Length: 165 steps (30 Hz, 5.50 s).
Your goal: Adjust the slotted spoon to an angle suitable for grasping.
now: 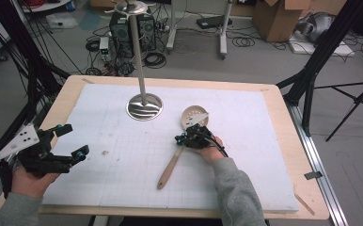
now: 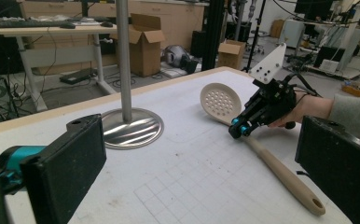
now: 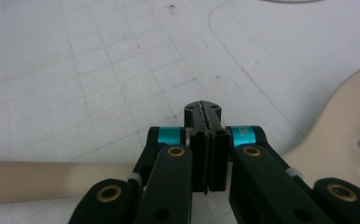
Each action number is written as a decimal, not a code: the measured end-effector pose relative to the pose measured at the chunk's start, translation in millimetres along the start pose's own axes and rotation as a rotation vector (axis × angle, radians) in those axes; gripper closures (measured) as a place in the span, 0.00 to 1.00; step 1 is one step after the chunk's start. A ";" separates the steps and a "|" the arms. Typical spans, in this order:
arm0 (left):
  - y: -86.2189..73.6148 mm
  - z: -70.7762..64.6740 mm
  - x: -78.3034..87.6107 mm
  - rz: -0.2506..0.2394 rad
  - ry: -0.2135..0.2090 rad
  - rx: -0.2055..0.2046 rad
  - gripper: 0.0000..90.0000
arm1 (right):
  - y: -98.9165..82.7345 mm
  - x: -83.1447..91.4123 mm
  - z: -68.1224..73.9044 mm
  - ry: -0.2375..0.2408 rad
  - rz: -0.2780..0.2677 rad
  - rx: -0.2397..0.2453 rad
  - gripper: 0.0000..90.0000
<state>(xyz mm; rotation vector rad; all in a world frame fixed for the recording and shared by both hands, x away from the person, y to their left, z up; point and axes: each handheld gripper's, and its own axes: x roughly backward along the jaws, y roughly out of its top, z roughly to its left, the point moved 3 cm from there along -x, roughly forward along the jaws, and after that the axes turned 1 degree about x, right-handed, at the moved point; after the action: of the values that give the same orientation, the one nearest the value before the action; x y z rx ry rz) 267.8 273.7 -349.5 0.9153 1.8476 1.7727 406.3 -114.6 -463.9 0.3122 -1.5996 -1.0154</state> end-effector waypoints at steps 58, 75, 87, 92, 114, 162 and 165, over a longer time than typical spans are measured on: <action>3.4 0.0 -6.8 0.002 -0.024 -0.010 0.02 | -80.4 132.3 -2.8 0.001 -0.122 -0.094 1.00; 3.9 1.2 -18.6 0.013 -0.030 -0.005 0.02 | -109.0 119.5 52.3 0.085 -0.002 0.004 1.00; 4.6 0.8 -16.5 0.015 -0.020 -0.009 0.02 | -78.4 89.6 49.3 0.025 0.009 0.015 1.00; 3.7 2.1 -16.3 0.016 -0.019 -0.007 0.02 | -67.4 77.9 45.5 0.011 -0.003 0.000 1.00; 3.8 3.5 -11.2 0.010 -0.013 -0.001 0.02 | -48.2 53.0 44.3 -0.039 0.024 0.009 1.00; -0.3 2.9 2.9 0.016 0.008 0.005 0.02 | -92.6 108.7 -23.7 -0.344 0.080 -0.177 1.00; -0.4 3.0 2.8 0.016 0.007 0.008 0.02 | -107.1 124.8 -15.2 -0.343 0.082 -0.190 1.00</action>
<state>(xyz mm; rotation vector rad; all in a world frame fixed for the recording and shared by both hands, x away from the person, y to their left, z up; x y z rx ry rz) 267.9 277.8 -349.8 0.9304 1.8577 1.7822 347.8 -269.1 -460.8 -0.0616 -1.7873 -1.1933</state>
